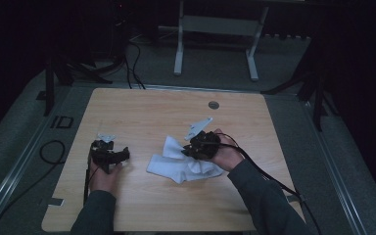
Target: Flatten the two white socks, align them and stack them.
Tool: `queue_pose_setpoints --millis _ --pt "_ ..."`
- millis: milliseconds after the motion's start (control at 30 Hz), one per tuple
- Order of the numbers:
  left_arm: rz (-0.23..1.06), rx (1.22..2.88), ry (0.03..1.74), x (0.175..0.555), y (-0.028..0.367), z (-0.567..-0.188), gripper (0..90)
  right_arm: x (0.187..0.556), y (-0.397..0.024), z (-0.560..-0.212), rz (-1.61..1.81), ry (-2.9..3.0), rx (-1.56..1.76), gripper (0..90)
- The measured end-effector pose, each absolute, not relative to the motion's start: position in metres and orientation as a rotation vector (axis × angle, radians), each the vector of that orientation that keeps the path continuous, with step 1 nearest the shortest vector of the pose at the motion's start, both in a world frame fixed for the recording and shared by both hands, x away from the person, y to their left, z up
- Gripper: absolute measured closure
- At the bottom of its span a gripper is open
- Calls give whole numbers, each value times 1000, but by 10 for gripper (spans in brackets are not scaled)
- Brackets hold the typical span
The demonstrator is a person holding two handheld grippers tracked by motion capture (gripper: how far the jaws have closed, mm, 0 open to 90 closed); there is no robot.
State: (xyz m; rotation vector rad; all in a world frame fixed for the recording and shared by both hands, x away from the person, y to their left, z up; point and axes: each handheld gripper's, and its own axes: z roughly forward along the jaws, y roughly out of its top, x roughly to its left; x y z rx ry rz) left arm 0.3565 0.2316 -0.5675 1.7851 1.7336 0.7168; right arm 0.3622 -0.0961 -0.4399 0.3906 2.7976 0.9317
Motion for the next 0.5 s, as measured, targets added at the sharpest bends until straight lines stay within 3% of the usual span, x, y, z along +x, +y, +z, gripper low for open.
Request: queue_pose_setpoints --millis 500 --pt "717 1785 1733 356 232 -568 143 364 -65 -492 889 2816 463 820"
